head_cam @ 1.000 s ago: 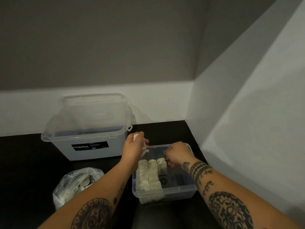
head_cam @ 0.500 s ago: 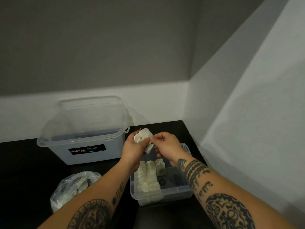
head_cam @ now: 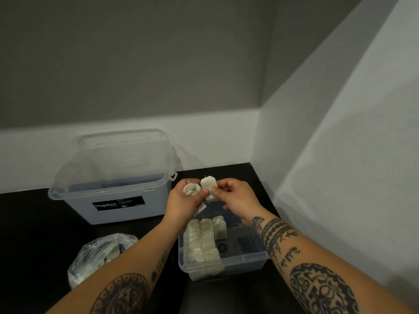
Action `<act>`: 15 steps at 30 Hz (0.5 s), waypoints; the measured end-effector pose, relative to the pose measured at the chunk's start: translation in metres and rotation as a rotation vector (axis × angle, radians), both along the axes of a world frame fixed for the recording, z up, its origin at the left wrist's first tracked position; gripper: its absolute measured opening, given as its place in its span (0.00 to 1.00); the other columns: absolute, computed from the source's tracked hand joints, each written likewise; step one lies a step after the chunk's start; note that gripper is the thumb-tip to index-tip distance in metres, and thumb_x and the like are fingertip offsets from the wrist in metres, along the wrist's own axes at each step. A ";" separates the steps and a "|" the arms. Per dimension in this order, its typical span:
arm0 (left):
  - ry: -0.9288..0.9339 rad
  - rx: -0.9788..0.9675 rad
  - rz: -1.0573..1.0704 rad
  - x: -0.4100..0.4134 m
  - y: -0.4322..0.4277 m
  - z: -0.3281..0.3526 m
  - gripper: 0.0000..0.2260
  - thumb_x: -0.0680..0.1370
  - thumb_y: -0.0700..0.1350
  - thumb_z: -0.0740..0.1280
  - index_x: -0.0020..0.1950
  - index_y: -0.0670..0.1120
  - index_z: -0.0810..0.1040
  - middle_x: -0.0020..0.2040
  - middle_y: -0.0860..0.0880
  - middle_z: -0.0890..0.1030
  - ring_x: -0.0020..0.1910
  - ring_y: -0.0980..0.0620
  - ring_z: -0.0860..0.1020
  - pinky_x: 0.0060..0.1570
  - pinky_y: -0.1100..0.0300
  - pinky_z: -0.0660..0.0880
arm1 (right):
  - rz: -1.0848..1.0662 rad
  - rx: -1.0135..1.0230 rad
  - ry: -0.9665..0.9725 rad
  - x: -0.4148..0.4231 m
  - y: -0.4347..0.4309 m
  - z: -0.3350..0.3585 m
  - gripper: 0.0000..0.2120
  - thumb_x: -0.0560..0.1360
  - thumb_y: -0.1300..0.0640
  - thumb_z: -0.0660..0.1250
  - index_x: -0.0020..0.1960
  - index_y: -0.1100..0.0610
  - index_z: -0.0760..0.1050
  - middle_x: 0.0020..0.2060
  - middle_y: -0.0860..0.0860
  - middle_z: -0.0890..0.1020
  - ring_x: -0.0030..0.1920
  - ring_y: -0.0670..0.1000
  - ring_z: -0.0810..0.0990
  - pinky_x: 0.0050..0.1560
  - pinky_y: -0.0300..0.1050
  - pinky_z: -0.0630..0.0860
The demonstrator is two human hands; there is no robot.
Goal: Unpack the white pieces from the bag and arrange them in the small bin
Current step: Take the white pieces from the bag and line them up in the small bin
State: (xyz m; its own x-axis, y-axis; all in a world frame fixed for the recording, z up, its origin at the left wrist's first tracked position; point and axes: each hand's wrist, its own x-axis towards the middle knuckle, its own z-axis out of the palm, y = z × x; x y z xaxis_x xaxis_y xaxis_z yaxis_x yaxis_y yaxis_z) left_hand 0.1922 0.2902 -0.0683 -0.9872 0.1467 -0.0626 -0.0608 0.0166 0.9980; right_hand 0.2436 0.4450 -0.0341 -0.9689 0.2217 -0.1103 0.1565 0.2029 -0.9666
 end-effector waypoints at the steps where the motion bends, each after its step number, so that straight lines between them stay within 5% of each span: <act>1: 0.007 -0.023 -0.007 0.000 0.000 0.000 0.12 0.76 0.39 0.76 0.57 0.49 0.80 0.49 0.46 0.85 0.45 0.50 0.84 0.37 0.61 0.80 | 0.004 0.032 -0.006 0.001 0.001 -0.001 0.08 0.78 0.55 0.72 0.57 0.52 0.81 0.46 0.46 0.83 0.46 0.43 0.81 0.38 0.34 0.76; 9: -0.054 -0.038 0.103 -0.008 -0.006 -0.011 0.11 0.78 0.45 0.74 0.58 0.55 0.78 0.52 0.44 0.84 0.50 0.46 0.84 0.50 0.48 0.83 | -0.014 0.259 -0.222 0.008 0.012 -0.031 0.04 0.77 0.54 0.74 0.51 0.51 0.81 0.45 0.48 0.84 0.47 0.48 0.83 0.52 0.45 0.82; 15: -0.034 -0.083 0.106 -0.006 -0.004 -0.013 0.13 0.79 0.46 0.73 0.62 0.52 0.77 0.53 0.48 0.82 0.51 0.50 0.82 0.39 0.62 0.77 | 0.148 0.653 -0.481 0.008 0.011 -0.060 0.10 0.80 0.53 0.69 0.57 0.57 0.81 0.53 0.51 0.83 0.55 0.52 0.82 0.60 0.47 0.79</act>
